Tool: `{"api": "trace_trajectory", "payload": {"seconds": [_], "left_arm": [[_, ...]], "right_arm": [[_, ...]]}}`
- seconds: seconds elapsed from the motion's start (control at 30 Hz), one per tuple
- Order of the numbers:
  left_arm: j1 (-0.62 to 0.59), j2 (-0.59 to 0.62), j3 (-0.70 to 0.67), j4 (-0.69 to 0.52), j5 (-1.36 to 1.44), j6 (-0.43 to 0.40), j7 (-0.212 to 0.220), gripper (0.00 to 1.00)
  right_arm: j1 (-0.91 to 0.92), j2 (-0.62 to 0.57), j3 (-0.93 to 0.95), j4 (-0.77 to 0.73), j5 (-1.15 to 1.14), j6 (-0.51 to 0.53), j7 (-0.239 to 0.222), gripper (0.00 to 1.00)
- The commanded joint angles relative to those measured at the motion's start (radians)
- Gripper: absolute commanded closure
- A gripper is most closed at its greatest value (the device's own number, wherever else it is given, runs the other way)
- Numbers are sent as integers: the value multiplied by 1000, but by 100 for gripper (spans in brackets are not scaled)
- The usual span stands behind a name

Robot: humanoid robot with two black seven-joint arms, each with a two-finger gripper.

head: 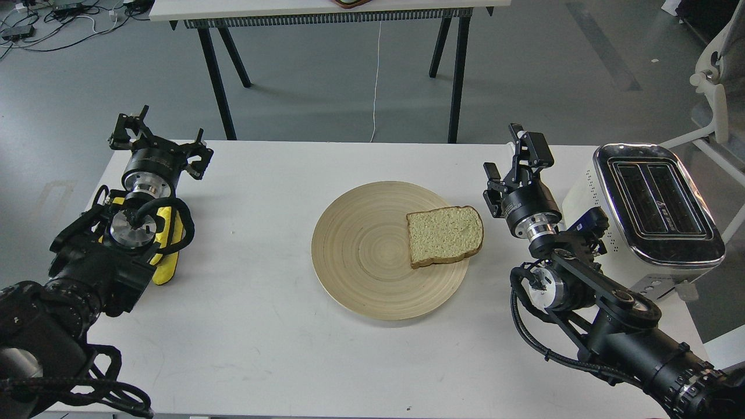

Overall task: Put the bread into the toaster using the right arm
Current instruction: 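Move the right gripper from beside the toaster toward the bread slice on the plate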

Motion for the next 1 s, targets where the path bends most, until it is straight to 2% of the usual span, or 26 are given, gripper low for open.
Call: {"api": "trace_trajectory", "payload": {"seconds": [0.0,0.17,0.3,0.43,0.57,0.97], "left_arm": [[0,0,1,0,0,0,0,0],[0,0,1,0,0,0,0,0],[0,0,1,0,0,0,0,0],[0,0,1,0,0,0,0,0],[0,0,0,0,0,0,0,0],[0,0,1,0,0,0,0,0]], "right_arm": [[5,-1,0,3,2,1,0,4],[8,-6,0,5,-3,-4,0,4],[21,-56,-3,11,-12,-58,0,4],[50,-102,-34,11,-49,-186,0,4],[76,-133,-121,0,-190,-345,0,4],[48,-138,-342,-24,-221,-345,0,4]]}}
